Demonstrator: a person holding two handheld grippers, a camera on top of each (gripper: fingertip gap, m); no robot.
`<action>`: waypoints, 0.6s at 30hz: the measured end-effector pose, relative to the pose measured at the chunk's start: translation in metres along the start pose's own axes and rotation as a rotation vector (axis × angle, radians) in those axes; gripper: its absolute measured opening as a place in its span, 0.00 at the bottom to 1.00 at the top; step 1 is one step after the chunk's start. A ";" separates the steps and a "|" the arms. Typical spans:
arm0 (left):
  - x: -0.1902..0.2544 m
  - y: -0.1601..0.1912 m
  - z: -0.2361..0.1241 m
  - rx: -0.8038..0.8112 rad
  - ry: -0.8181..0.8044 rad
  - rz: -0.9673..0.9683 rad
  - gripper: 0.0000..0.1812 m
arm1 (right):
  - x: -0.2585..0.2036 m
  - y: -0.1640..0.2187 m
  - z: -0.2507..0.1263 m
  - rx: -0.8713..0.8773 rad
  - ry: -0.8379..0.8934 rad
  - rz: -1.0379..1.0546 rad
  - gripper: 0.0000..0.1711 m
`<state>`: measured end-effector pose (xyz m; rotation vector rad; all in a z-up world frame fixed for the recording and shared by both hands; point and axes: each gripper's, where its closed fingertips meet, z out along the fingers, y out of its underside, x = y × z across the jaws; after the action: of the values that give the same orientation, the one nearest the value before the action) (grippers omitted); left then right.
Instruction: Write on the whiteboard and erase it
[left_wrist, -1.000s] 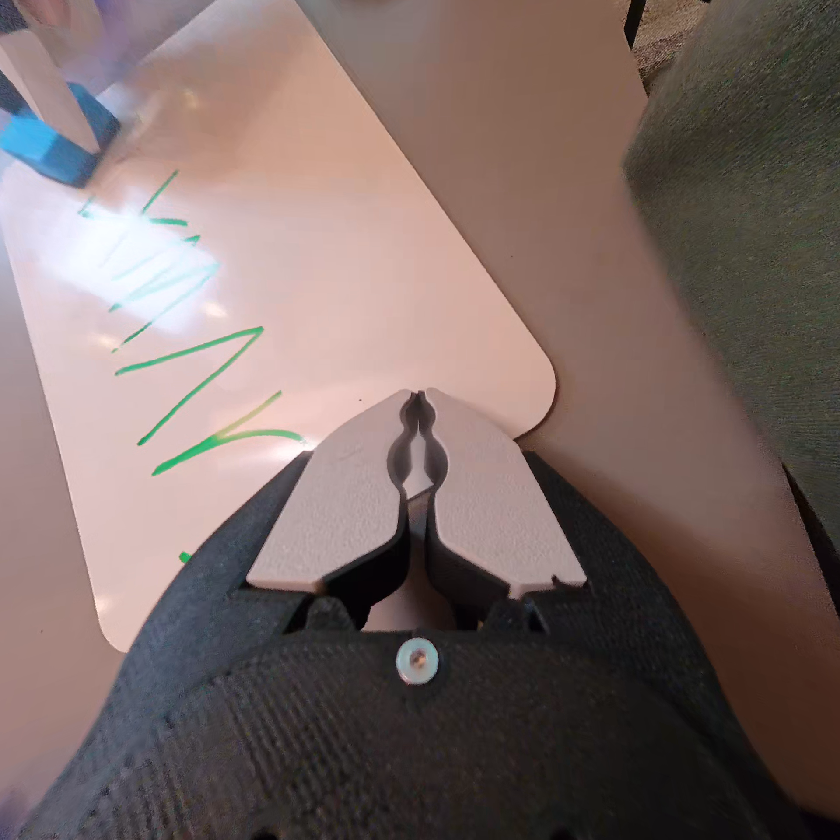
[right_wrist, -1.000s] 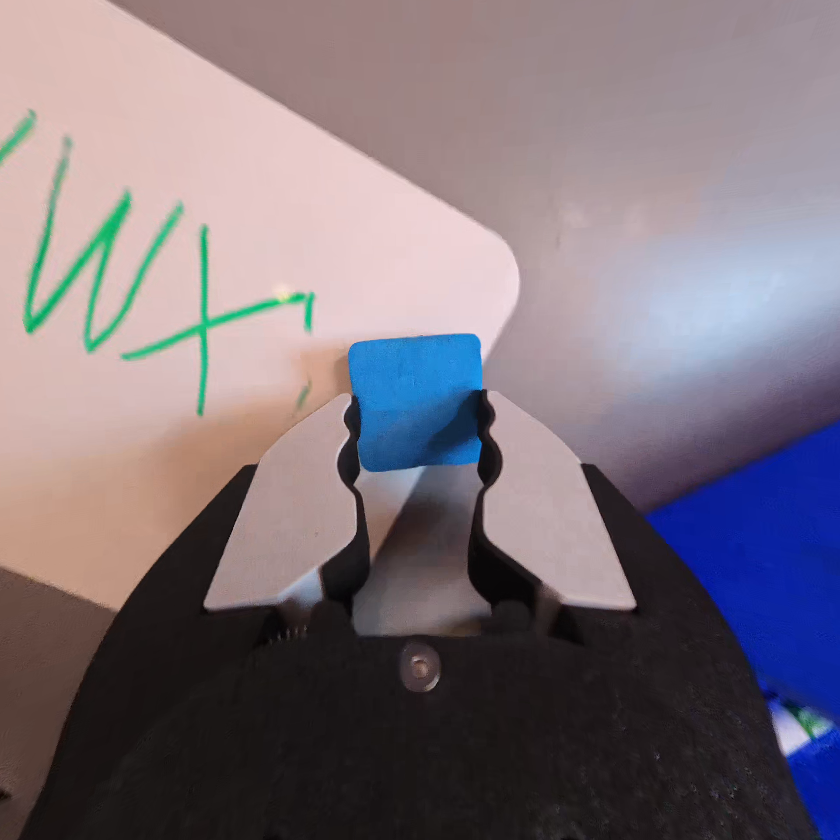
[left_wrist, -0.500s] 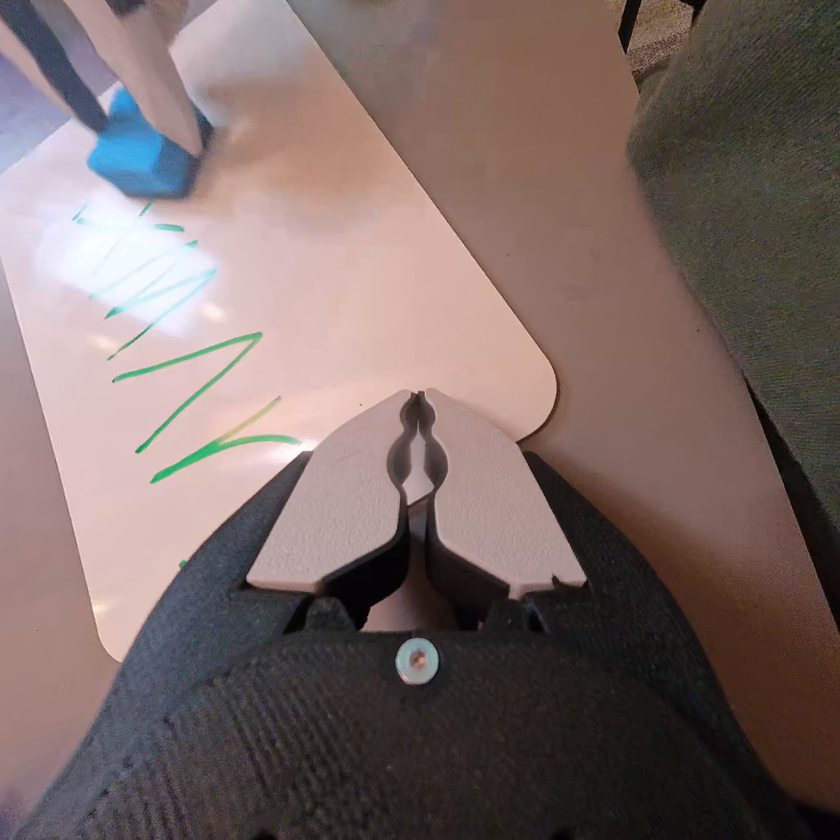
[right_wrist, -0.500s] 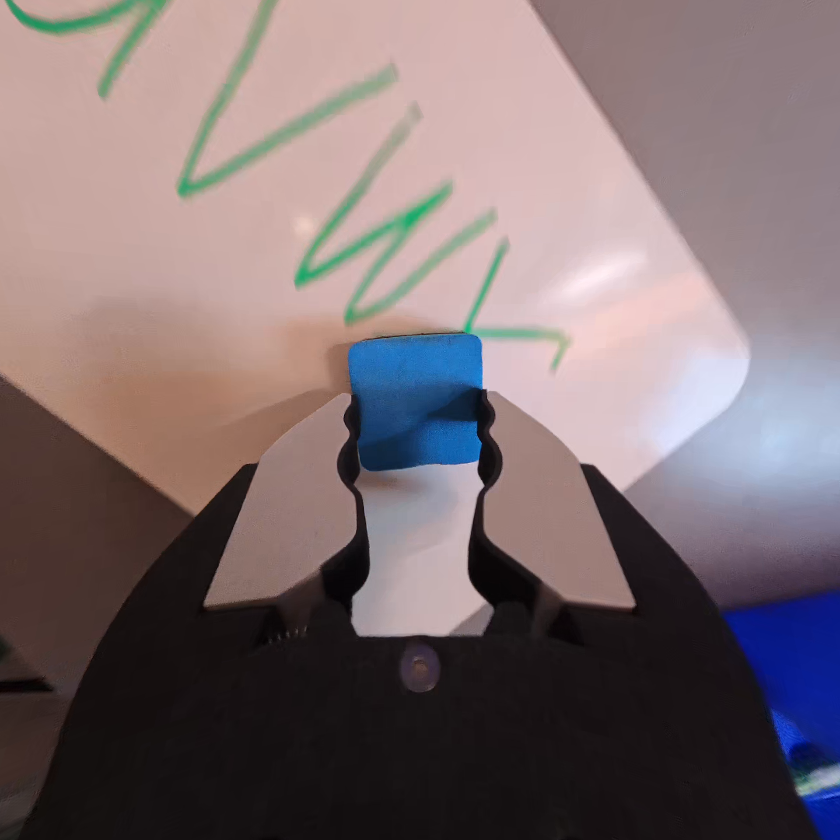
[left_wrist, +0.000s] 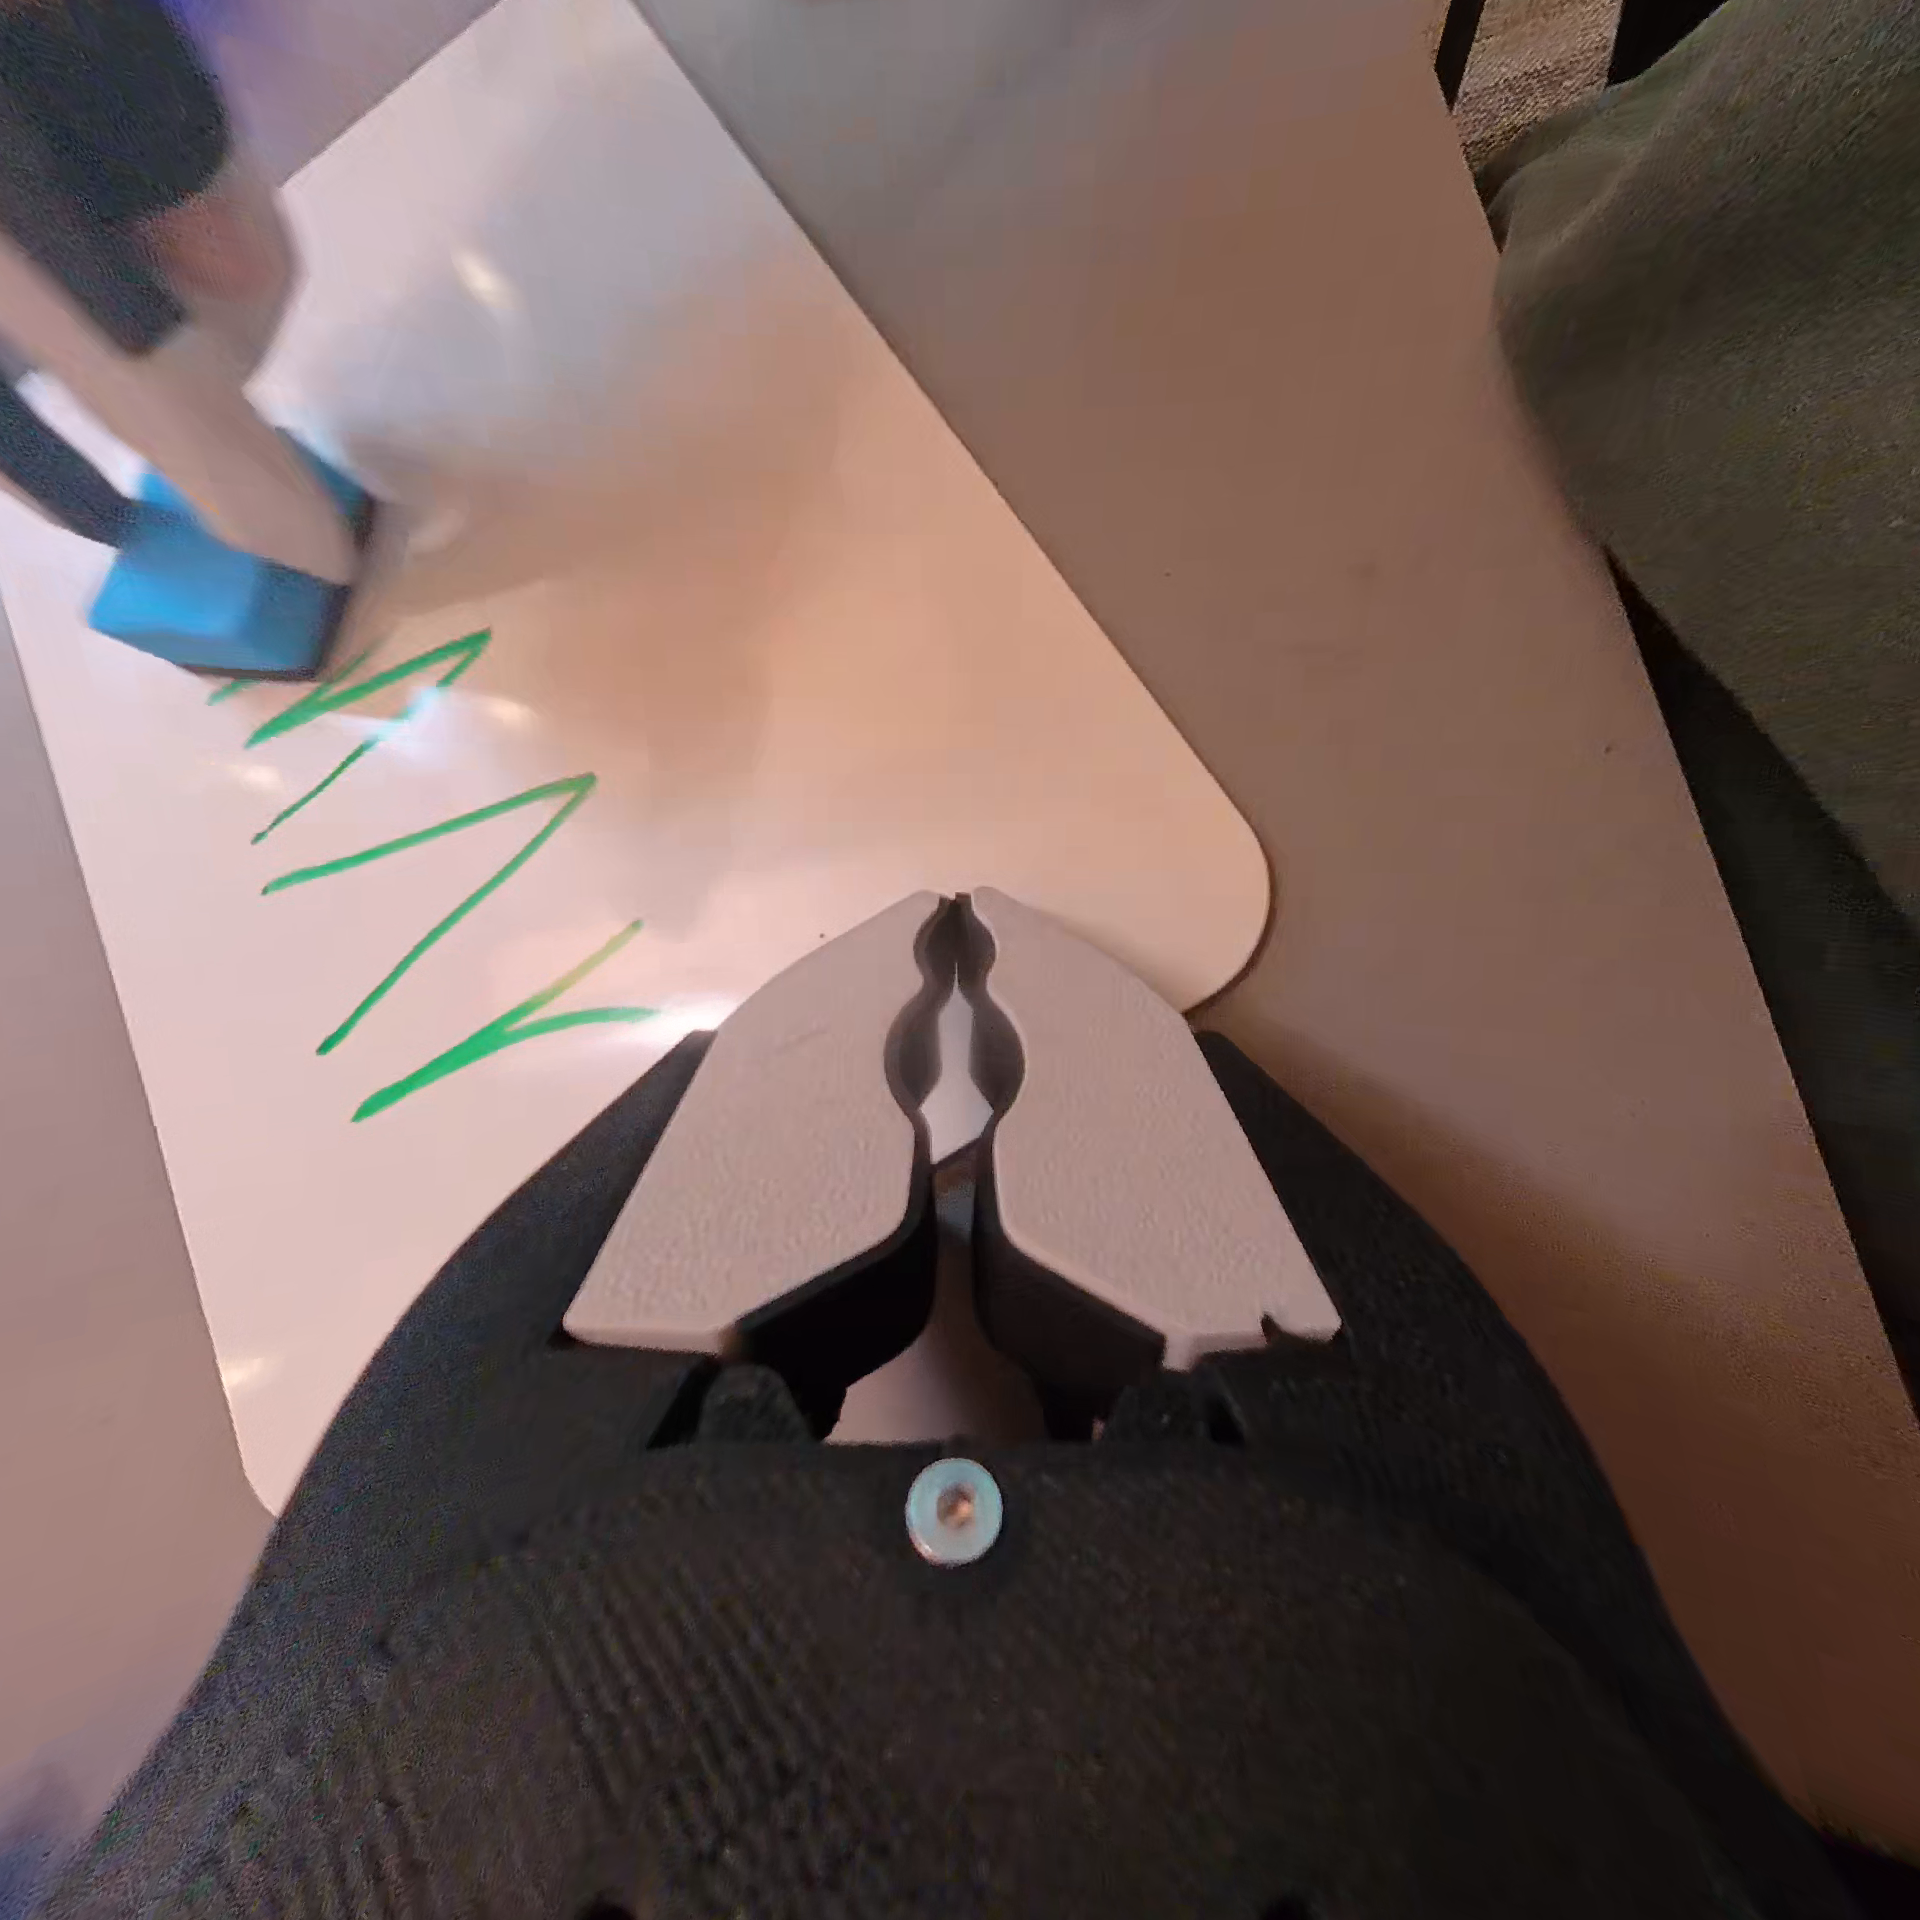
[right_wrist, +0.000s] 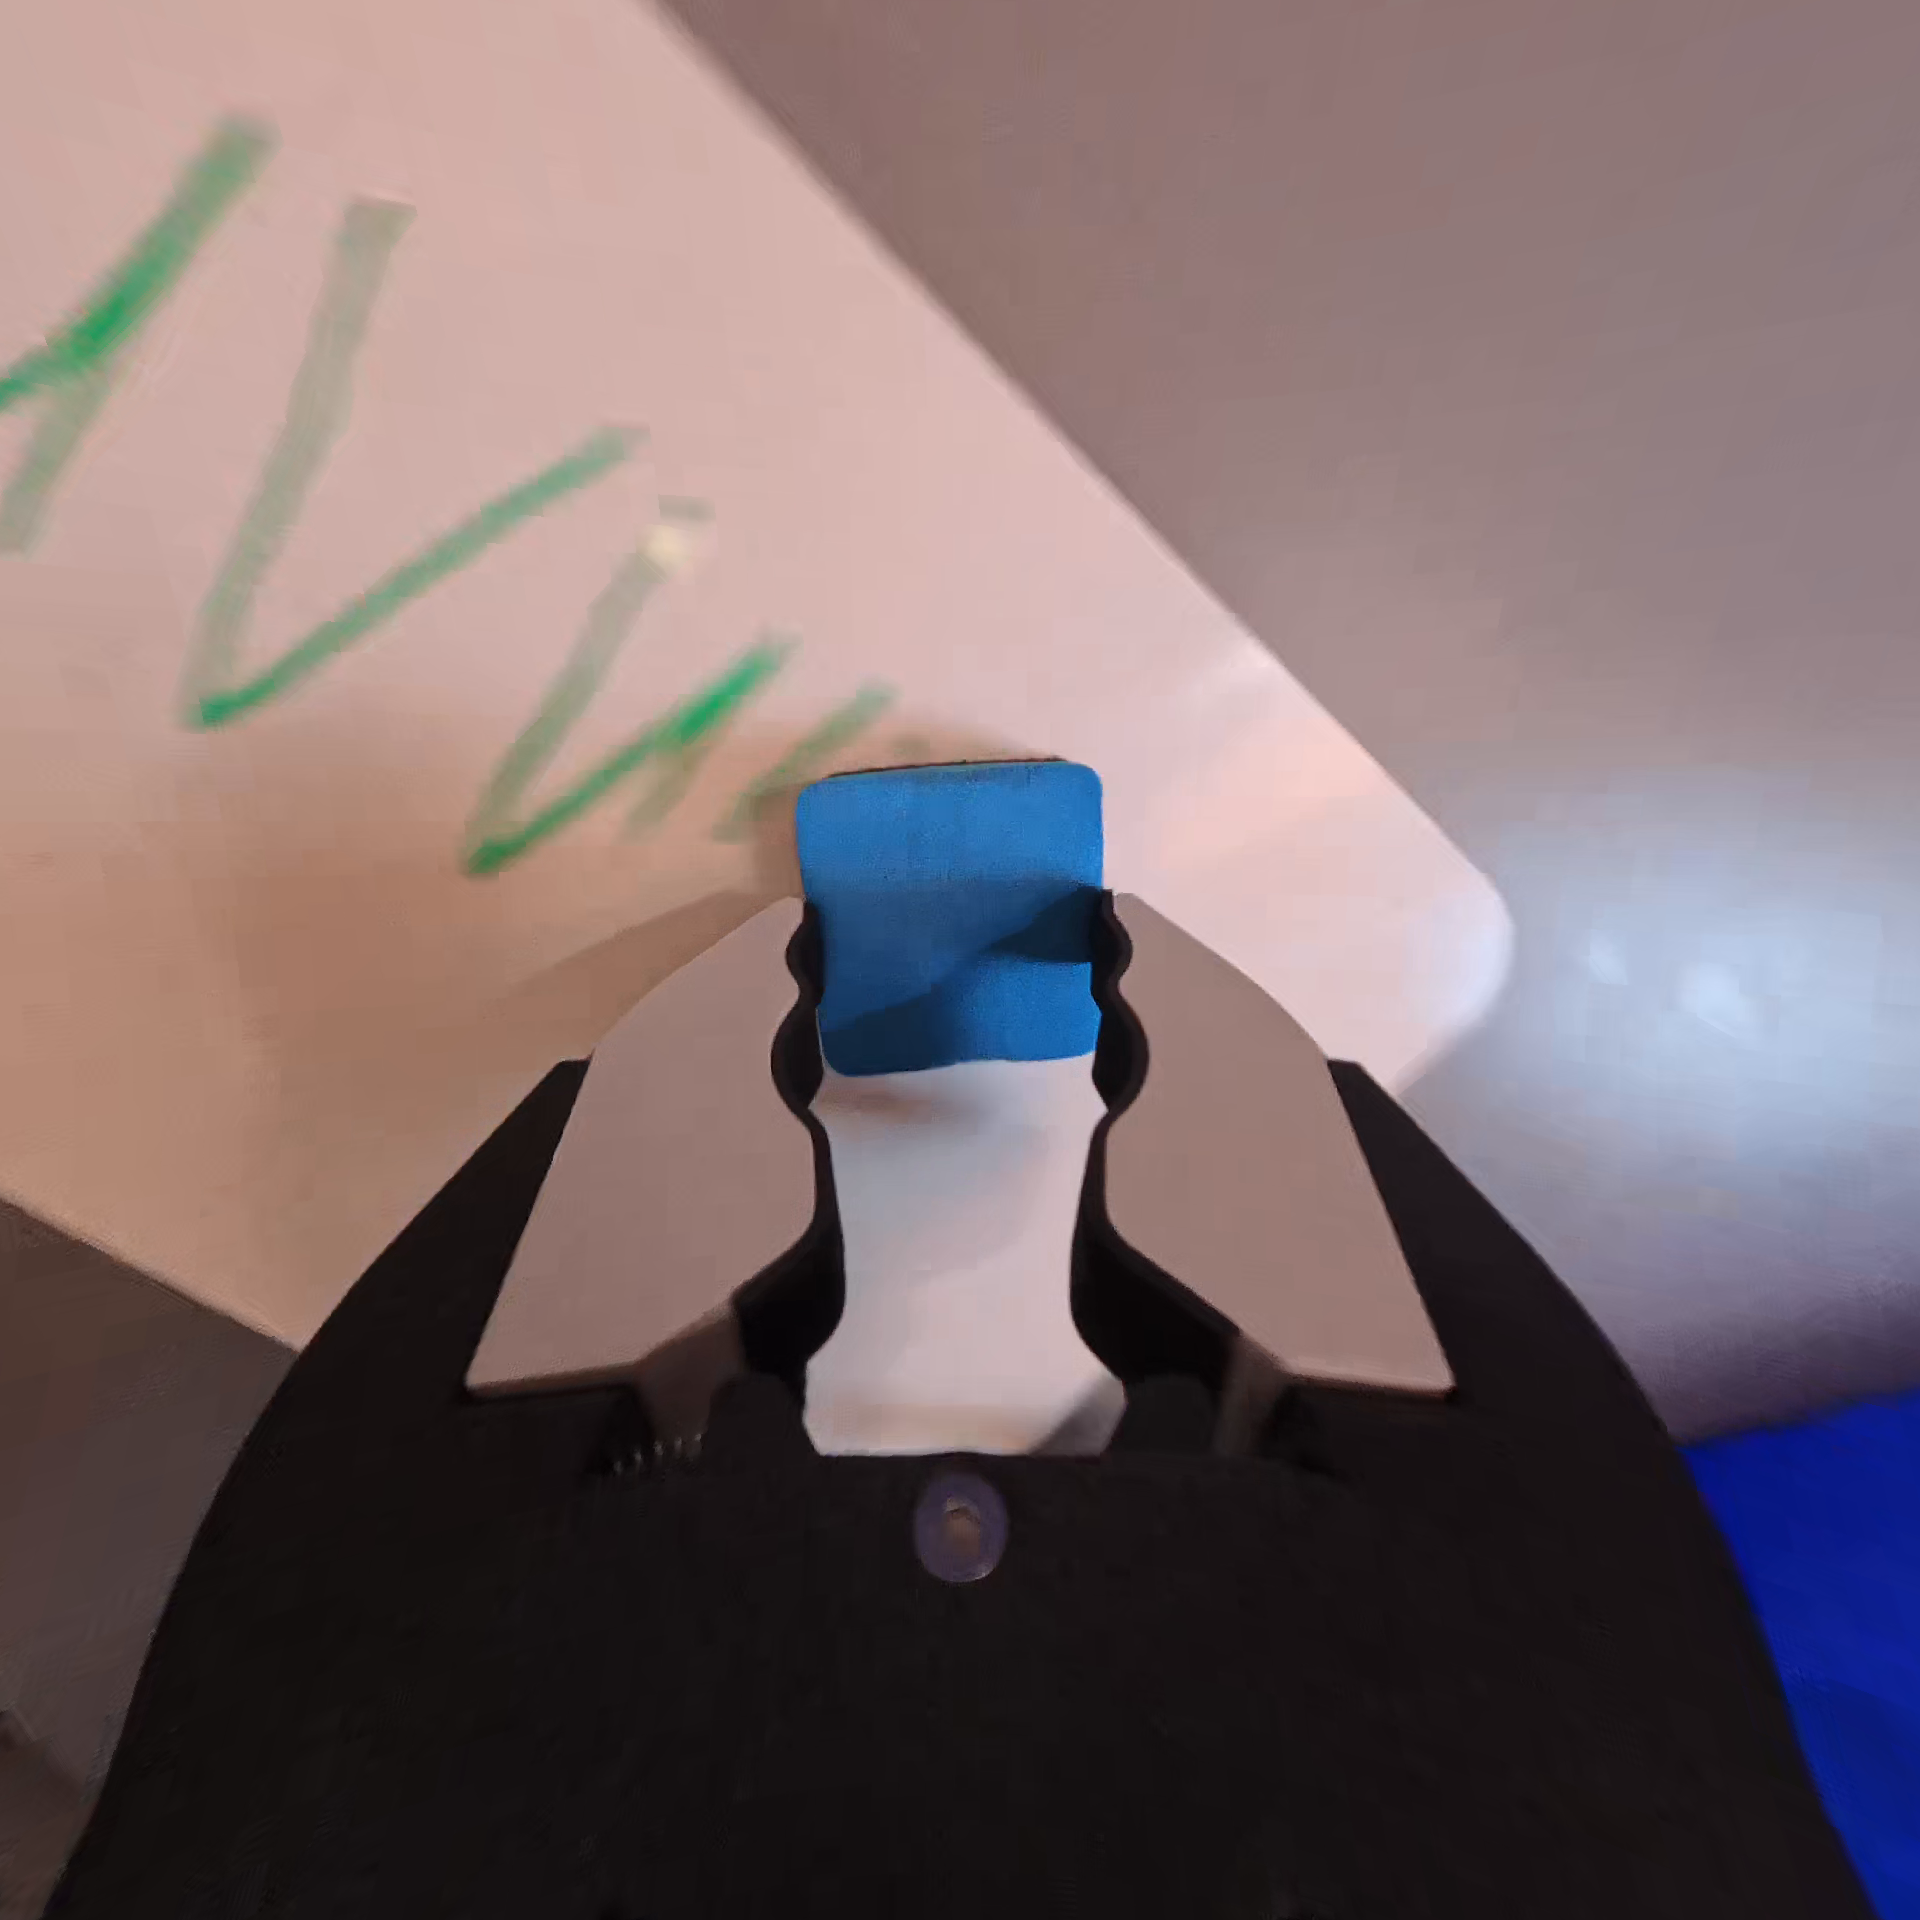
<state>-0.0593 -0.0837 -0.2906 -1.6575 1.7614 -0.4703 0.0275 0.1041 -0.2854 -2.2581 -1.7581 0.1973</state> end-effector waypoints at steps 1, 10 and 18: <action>-0.001 0.000 0.000 -0.003 -0.006 0.000 0.00 | 0.021 0.010 -0.002 -0.008 0.021 0.061 0.29; 0.001 0.000 -0.001 -0.002 0.007 -0.006 0.00 | -0.011 0.001 -0.001 0.002 0.026 -0.041 0.29; 0.002 0.002 -0.003 -0.002 0.017 -0.018 0.00 | -0.044 0.007 -0.005 -0.050 -0.022 -0.145 0.29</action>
<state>-0.0626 -0.0854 -0.2905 -1.6770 1.7609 -0.4923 0.0239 0.0592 -0.2856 -2.1579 -1.9495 0.1515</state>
